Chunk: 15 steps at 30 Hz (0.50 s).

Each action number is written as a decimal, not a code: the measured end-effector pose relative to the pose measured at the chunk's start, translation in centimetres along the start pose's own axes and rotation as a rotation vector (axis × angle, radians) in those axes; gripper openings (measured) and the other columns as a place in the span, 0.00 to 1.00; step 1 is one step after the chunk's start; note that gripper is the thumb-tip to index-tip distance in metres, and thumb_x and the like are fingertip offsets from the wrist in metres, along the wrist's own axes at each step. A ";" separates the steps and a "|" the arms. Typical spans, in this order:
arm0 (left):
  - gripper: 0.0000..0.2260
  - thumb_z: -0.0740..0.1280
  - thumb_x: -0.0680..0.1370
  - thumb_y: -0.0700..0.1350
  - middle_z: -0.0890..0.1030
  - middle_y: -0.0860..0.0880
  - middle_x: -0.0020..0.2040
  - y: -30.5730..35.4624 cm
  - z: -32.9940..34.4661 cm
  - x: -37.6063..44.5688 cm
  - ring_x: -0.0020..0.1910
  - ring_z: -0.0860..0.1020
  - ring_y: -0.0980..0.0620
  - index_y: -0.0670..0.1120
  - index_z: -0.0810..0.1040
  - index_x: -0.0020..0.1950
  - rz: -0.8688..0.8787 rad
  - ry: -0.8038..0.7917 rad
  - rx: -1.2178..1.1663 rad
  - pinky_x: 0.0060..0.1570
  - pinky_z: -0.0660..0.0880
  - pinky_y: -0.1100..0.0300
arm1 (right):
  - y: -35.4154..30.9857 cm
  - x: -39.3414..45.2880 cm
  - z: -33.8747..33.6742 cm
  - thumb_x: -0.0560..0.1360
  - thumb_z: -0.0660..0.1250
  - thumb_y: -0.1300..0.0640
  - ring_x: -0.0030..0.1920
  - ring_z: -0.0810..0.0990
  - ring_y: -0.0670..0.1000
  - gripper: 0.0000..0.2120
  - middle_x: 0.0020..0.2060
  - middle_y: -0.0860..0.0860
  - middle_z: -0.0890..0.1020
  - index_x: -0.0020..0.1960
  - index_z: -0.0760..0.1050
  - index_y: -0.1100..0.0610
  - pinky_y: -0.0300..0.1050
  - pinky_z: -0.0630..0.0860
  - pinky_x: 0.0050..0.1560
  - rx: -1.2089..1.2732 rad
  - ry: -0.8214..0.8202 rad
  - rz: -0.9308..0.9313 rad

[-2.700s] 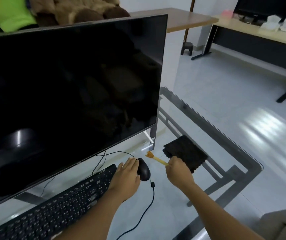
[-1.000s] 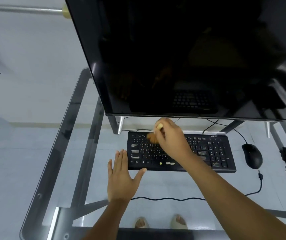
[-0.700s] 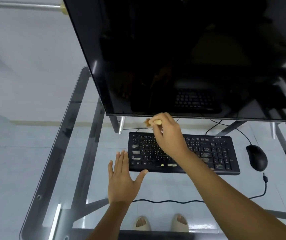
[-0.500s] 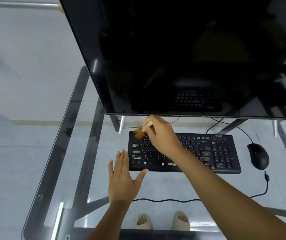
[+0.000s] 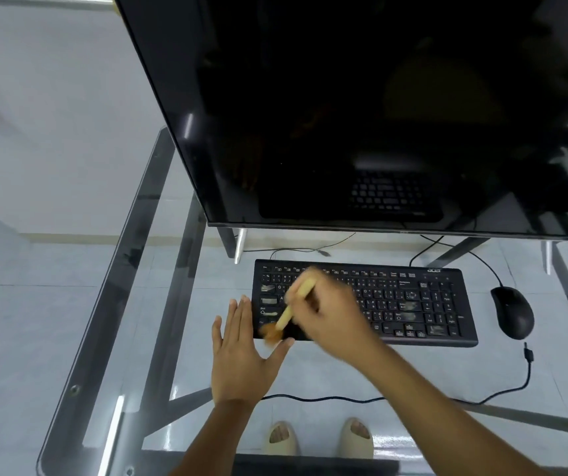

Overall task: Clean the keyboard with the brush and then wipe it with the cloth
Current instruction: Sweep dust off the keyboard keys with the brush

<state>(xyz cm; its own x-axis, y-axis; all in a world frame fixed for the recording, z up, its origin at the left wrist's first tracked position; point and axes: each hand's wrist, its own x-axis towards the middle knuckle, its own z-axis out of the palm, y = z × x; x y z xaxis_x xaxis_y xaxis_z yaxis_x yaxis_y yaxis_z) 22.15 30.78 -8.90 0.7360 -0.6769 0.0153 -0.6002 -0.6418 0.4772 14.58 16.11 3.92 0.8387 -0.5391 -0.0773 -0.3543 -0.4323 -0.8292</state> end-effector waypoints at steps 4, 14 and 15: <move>0.46 0.55 0.71 0.75 0.62 0.47 0.77 0.1 -0.1 0.0 0.76 0.50 0.55 0.45 0.56 0.78 -0.022 0.011 -0.006 0.76 0.48 0.49 | 2.9 0.2 -1.0 0.77 0.66 0.60 0.33 0.77 0.38 0.04 0.36 0.43 0.78 0.44 0.75 0.54 0.26 0.66 0.31 -0.114 0.146 0.001; 0.42 0.53 0.74 0.73 0.62 0.48 0.77 0.0 0.3 0.1 0.77 0.49 0.54 0.45 0.55 0.78 -0.011 -0.026 0.049 0.76 0.47 0.47 | 5.1 1.9 -5.4 0.78 0.65 0.61 0.34 0.78 0.40 0.03 0.38 0.47 0.80 0.45 0.74 0.55 0.32 0.72 0.34 -0.105 0.415 0.058; 0.42 0.53 0.74 0.73 0.62 0.48 0.77 0.0 0.3 0.2 0.77 0.50 0.54 0.45 0.55 0.78 -0.014 -0.019 0.048 0.76 0.47 0.47 | 5.0 1.9 -5.7 0.78 0.65 0.61 0.35 0.79 0.42 0.03 0.38 0.48 0.81 0.46 0.74 0.56 0.35 0.73 0.34 -0.049 0.443 0.039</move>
<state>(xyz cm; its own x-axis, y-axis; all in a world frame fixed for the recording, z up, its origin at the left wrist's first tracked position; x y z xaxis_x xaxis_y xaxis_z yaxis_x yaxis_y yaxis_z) 22.19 30.50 -9.16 0.7386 -0.6741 -0.0081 -0.6046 -0.6677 0.4344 12.06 8.79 2.77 0.5696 -0.8090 0.1452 -0.4106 -0.4331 -0.8024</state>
